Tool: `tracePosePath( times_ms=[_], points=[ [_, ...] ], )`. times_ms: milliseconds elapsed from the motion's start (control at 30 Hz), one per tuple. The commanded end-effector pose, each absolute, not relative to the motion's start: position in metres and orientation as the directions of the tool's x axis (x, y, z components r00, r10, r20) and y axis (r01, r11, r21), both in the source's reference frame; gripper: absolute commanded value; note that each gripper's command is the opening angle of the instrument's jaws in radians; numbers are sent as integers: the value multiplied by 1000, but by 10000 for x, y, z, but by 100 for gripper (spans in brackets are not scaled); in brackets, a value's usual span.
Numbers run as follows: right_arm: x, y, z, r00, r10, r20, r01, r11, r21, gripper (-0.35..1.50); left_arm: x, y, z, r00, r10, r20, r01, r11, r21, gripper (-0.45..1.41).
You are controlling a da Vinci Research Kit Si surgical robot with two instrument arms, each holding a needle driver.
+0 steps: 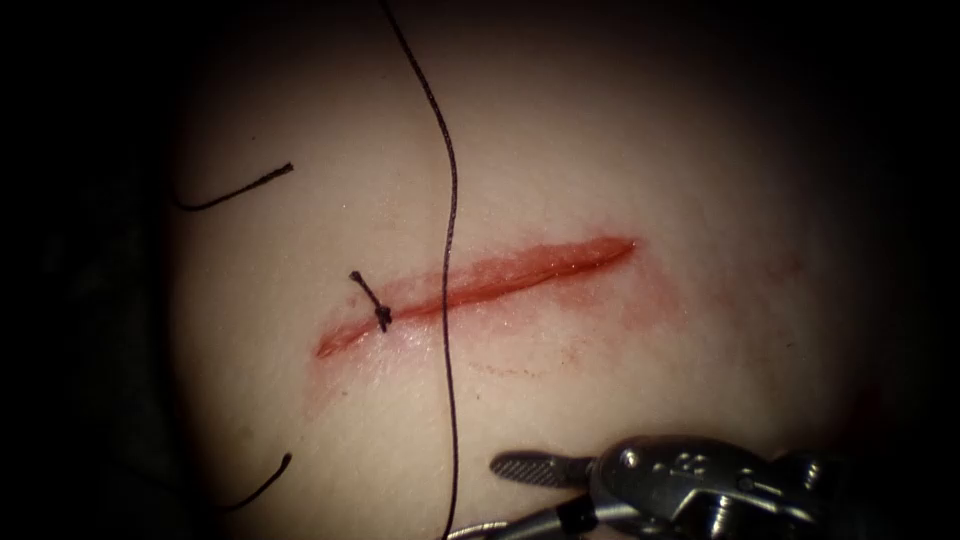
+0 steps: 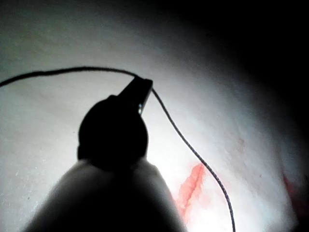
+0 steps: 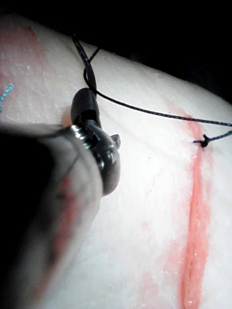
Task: Wound Closure
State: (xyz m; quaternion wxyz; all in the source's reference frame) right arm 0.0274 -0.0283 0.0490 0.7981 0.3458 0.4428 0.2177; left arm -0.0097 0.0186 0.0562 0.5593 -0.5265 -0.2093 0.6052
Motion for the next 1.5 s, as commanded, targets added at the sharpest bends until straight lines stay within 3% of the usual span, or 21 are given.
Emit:
tracePosePath(
  times_ms=[33,133,200,233,267,300,367,400,467,500,600,633,733,767,800,900,1033,1100,1133,1233,1500],
  points=[
    [279,-286,490,544,613,-573,-19,691,722,88,-104,187,567,181,897,-404,-455,-288,-843,-45],
    [281,-291,486,614,528,-587,19,733,679,51,-104,187,567,177,896,-408,-455,-293,-841,-45],
    [287,-293,486,632,505,-588,29,742,669,48,-104,187,567,177,896,-408,-455,-293,-841,-45],
    [294,-294,488,635,489,-599,44,751,659,27,-104,187,567,177,896,-408,-455,-293,-841,-45],
    [297,-296,490,635,464,-618,59,768,638,-26,-105,187,567,175,894,-413,-456,-298,-838,-45],
    [299,-296,489,634,442,-635,71,784,616,-35,-105,187,567,172,892,-418,-458,-303,-836,-45],
    [302,-294,482,656,428,-621,15,816,578,-35,-105,186,566,173,893,-416,-458,-301,-836,-35],
    [302,-287,473,648,446,-617,-55,835,547,-35,-105,187,564,173,893,-415,-458,-300,-837,0],
    [301,-276,466,638,468,-611,-101,838,537,-35,-106,187,563,165,888,-429,-461,-315,-830,37],
    [297,-261,460,619,498,-607,-153,835,529,-35,-107,186,563,166,888,-429,-462,-314,-829,27],
    [287,-240,458,591,544,-596,-242,824,512,-35,-108,184,562,160,882,-444,-467,-328,-821,27],
    [275,-228,461,584,555,-592,-264,820,508,-35,-108,182,561,150,877,-457,-468,-344,-814,-17],
    [260,-208,464,551,589,-592,-322,804,500,-35,-109,181,559,130,873,-470,-457,-368,-810,-1],
    [258,-205,464,547,594,-589,-335,801,496,-35,-109,181,558,131,873,-470,-457,-367,-810,-20],
    [257,-202,464,552,583,-596,-332,809,484,-35,-109,181,558,131,873,-469,-457,-367,-810,-22],
    [258,-209,466,586,499,-638,-212,855,474,81,-110,180,557,132,874,-468,-458,-365,-811,-15],
    [267,-249,472,619,430,-657,-14,842,539,121,-111,180,557,132,873,-469,-459,-365,-810,-15],
    [274,-270,475,635,393,-666,83,822,564,130,-111,180,557,133,873,-469,-459,-365,-810,-17],
    [278,-282,478,644,363,-674,145,806,573,130,-111,180,557,133,873,-469,-459,-365,-810,-17],
    [292,-305,480,681,319,-659,222,768,601,103,-112,179,557,133,873,-469,-460,-364,-810,-32],
    [303,-321,514,724,262,-638,155,840,520,76,-115,178,556,134,873,-468,-460,-364,-810,-43]
  ],
)
